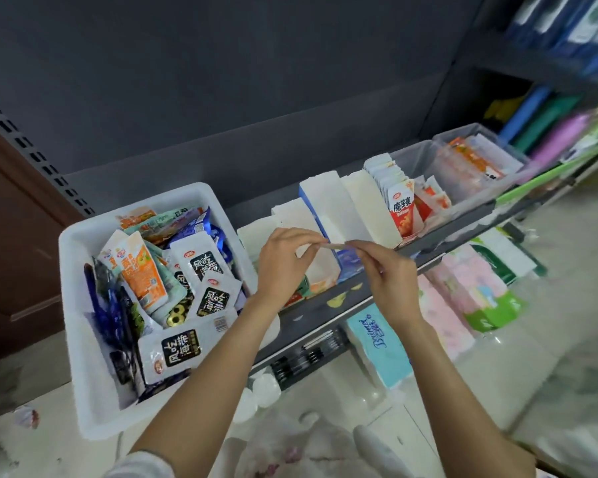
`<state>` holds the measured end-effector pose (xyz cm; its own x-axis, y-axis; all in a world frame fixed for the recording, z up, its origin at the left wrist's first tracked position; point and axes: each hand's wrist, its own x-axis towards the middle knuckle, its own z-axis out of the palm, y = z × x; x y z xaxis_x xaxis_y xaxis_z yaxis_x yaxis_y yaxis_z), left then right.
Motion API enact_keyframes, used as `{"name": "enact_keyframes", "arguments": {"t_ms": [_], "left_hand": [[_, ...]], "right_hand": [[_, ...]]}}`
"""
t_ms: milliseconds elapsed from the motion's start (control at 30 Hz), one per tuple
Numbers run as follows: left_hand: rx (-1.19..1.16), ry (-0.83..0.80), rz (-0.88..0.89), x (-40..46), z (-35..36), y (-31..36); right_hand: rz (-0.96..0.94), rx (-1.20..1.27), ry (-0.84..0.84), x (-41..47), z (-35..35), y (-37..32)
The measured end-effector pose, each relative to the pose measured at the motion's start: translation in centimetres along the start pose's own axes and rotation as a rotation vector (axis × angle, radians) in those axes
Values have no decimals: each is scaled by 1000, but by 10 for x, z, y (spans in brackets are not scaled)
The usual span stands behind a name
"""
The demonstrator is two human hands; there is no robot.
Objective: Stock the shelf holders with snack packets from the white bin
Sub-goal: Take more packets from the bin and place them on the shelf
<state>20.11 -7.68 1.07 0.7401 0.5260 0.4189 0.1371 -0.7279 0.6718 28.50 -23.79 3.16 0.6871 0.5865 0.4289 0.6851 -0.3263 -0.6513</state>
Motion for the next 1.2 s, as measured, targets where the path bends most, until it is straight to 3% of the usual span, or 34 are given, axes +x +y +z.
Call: {"name": "enact_keyframes", "arguments": {"t_ms": [133,233,367,500,567,667,733,800,900,1000,1100,1200], "left_hand": [[64,-53,-68,-4,12,-9],[247,-129,-94,-7,17,-9],[492,-396,-75,-15,14,-5],[484,-590,-22,-23,12,-3],[359,-555,-35,-28,4,-3],[183,-251,-110,-43,-28,0],[151,-20,-174,-57,-55,-7],[192,95,-275,-74,-81,-26],[407,-3,-439,-105,-115,-60],[572,-136,-516,-131,-136,-78],[631,-99,-519,-146,-146,-80],[633,-36,-555,-153,-150,-79]], "right_hand": [[-9,-23,-56,5,8,11],[-34,-75,-155,6,18,23],[-266,-296,-258,9,31,33],[-335,-426,-364,8,37,36],[-338,-419,-389,10,33,34],[-292,-251,-349,19,22,14],[-250,-69,-332,25,19,-10],[-239,77,-376,25,29,-38],[-297,167,-575,16,66,-77],[-386,66,-845,1,117,-103],[-509,-162,-1069,-17,156,-119],[-641,-432,-1105,-24,175,-126]]}}
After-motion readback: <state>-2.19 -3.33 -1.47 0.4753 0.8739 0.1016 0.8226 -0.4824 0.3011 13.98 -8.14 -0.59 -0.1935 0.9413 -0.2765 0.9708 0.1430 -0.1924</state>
